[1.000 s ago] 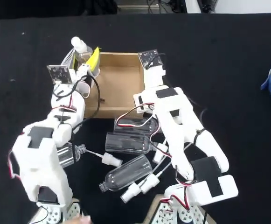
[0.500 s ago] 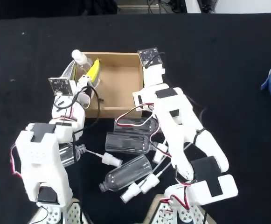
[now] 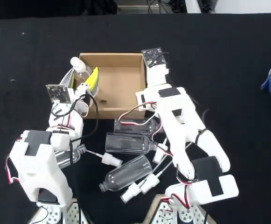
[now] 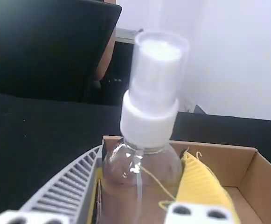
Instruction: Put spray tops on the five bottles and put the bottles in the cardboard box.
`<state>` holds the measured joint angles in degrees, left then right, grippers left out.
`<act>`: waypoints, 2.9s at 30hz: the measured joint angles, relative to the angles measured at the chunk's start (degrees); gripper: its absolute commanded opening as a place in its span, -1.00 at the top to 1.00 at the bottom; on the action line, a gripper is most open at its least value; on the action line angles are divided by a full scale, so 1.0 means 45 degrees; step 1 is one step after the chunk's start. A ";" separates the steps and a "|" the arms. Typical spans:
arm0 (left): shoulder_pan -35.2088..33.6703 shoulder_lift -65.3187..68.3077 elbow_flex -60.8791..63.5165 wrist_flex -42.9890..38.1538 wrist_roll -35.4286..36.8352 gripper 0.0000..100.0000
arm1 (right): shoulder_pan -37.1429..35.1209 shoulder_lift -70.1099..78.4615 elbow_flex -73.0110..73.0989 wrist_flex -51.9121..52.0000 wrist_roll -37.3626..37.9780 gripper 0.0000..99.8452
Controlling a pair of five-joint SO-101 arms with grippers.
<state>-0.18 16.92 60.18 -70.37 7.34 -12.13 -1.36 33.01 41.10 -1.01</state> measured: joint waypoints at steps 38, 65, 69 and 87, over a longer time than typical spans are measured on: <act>0.0000 -0.0117 -0.2598 0.1524 -0.1172 0.94 | -0.0215 0.0000 0.0215 0.0000 0.0371 0.98; -0.0352 0.2090 -0.4396 0.1465 -0.1094 0.94 | -0.0274 0.0000 0.0215 0.0000 0.0371 0.98; -0.0352 0.2071 -0.4864 0.2930 -0.1094 0.94 | -0.0274 0.0000 0.0215 0.0000 0.0371 0.98; -0.0352 0.2071 -0.5490 0.3829 -0.1094 0.58 | -0.0274 0.0000 0.0215 0.0000 0.0371 0.98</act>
<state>-1.76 26.24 35.47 -53.14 2.42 -13.36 -1.36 33.98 41.10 0.66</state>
